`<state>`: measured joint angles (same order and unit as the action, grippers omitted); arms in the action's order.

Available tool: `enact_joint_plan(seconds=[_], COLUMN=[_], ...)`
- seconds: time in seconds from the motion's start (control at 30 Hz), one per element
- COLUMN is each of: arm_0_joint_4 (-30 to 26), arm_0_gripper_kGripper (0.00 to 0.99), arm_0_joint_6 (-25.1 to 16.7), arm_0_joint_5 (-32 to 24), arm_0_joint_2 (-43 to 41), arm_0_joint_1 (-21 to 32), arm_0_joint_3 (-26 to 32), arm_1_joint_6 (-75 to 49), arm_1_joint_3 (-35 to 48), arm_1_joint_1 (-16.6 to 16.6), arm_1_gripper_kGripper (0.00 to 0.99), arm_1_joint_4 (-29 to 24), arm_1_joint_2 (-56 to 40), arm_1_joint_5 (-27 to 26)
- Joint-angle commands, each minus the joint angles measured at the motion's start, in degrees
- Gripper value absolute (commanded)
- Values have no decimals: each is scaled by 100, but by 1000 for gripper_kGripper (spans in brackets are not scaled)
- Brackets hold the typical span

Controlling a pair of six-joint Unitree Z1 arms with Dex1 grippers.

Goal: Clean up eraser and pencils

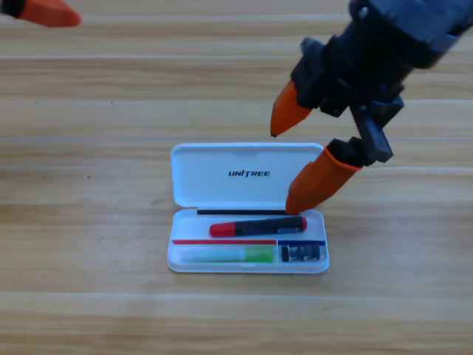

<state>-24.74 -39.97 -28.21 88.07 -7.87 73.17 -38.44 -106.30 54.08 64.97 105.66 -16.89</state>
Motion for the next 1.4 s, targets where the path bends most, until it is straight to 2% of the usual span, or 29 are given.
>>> enact_joint_plan(seconds=[0.03, 0.17, 0.3, 0.4, 0.57, 0.73, 1.27, 1.4], arm_0_joint_4=[435, 523, 725, 822, 989, 1138, 1138, 1112], arm_0_gripper_kGripper=[933, 884, 749, 595, 239, 0, 0, 0], arm_0_joint_6=[-37, -46, -55, -73, -240, -248, -187, -160], arm_0_joint_5=[-290, -475, -615, -615, -800, -817, -914, -1107], arm_0_joint_2=[904, 1423, 1924, 2267, 2689, 2987, 3374, 3515], arm_0_joint_1=[-12, -197, -382, -540, -689, -830, -1058, -1058], arm_0_joint_3=[-39, 110, 163, 233, 268, 268, 224, 242], arm_1_joint_6=[320, 469, 478, 478, 496, 531, 592, 584], arm_1_joint_3=[1032, 1120, 1191, 1226, 1252, 1279, 1164, 1279], arm_1_joint_1=[-178, -178, -178, -178, -178, -178, -178, -178], arm_1_gripper_kGripper=[930, 930, 930, 930, 930, 930, 930, 930], arm_1_joint_4=[-951, -1004, -1004, -1004, -1004, -1004, -1021, -1021], arm_1_joint_2=[-802, -898, -863, -890, -1013, -1118, -1048, -1092], arm_1_joint_5=[-157, -271, -271, -280, -289, -412, -535, -552])
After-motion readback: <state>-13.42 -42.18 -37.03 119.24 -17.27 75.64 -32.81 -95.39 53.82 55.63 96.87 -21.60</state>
